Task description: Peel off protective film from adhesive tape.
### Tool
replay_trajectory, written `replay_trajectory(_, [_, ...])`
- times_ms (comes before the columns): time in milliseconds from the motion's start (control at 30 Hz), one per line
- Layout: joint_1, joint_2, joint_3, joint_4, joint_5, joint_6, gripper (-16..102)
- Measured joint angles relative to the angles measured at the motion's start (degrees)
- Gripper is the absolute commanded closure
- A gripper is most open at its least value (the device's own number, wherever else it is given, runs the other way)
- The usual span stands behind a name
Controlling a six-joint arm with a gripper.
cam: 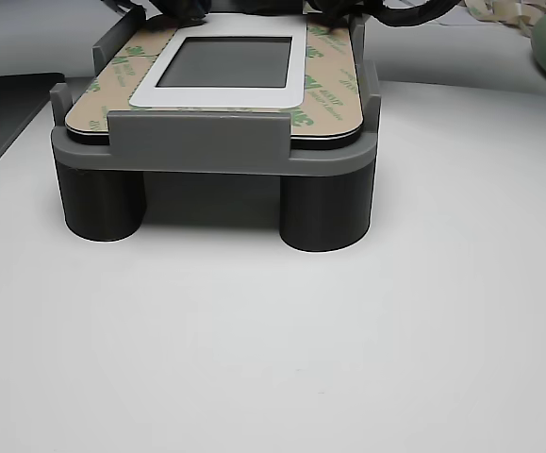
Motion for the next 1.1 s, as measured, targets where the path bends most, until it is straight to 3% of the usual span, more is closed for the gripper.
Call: replay_trajectory(1100, [0.1, 1.7, 1.6, 1.1, -0.1, -1.2, 90])
